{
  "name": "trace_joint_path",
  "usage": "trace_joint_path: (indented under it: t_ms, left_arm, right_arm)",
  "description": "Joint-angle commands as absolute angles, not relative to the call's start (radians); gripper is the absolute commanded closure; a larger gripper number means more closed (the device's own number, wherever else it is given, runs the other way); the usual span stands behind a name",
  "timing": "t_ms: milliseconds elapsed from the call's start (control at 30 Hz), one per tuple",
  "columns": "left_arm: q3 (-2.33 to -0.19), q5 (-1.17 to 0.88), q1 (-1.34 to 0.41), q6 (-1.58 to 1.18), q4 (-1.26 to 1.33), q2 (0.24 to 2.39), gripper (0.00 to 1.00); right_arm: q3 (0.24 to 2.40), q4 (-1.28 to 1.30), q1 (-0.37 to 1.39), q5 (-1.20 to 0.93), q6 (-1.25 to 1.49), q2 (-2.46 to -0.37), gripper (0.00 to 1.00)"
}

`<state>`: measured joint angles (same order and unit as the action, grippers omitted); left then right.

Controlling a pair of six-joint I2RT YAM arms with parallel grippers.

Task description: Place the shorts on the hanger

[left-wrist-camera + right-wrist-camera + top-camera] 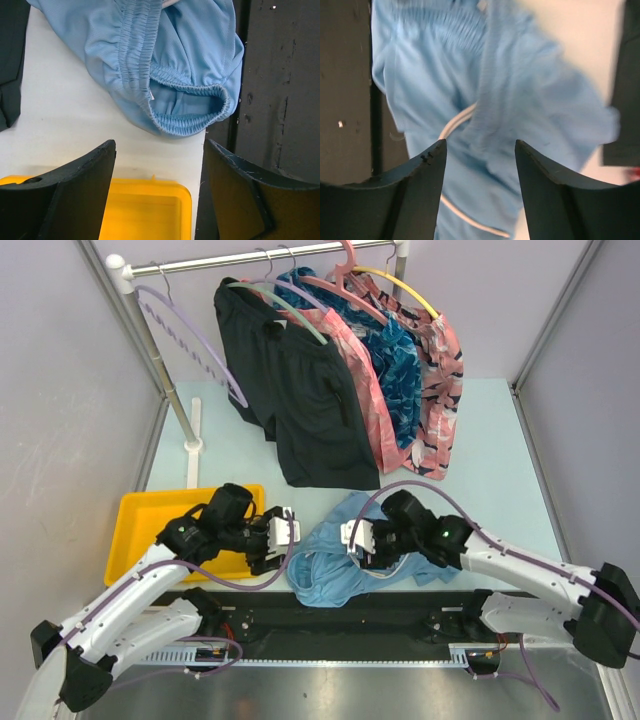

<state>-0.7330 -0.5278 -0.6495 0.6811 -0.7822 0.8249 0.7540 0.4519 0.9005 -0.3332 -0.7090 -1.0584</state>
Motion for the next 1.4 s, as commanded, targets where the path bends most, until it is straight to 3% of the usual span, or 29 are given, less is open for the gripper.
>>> trace_joint_path:
  t_ms: [0,267,367,433,467,500,800,1167,1367]
  left_arm:
    - [-0.749,-0.538,-0.652,0.683,-0.759,0.830,0.24]
    - [-0.732,-0.580,-0.652,0.707,-0.785,0.819,0.22]
    - [-0.721,-0.574,-0.652,0.722,-0.796,0.813,0.22]
    - [-0.718,-0.560,-0.652,0.736,-0.805,0.810,0.23]
    - [-0.719,-0.558,-0.652,0.745,-0.819,0.807,0.23]
    - [-0.724,-0.557,-0.652,0.758,-0.828,0.804,0.23]
    - [-0.796,-0.583,-0.661,0.758,-0.858,0.830,0.24]
    - [-0.884,-0.493,-0.871,0.566,-0.694,0.929,0.25]
    - [-0.904,-0.272,-1.023,0.520,-0.559,1.018,0.24]
  right_arm:
    - [0.677,0.387,0.914,-0.291,-0.768,-1.104,0.37]
    - [0.655,0.295,0.911,-0.293,-0.859,-1.242,0.37]
    - [0.655,0.229,0.911,-0.267,-0.861,-1.293,0.45]
    - [0.655,0.181,0.911,-0.223,-0.854,-1.307,0.65]
    - [0.658,0.172,0.913,-0.203,-0.836,-1.307,0.91]
    - [0.664,0.175,0.911,-0.187,-0.831,-1.298,1.00]
    - [0.859,0.422,0.778,-0.301,-0.590,-1.000,1.00]
    - [1.038,0.400,0.524,-0.384,-0.171,-1.106,1.00]
    - [1.066,0.336,0.390,-0.373,0.039,-1.172,1.00]
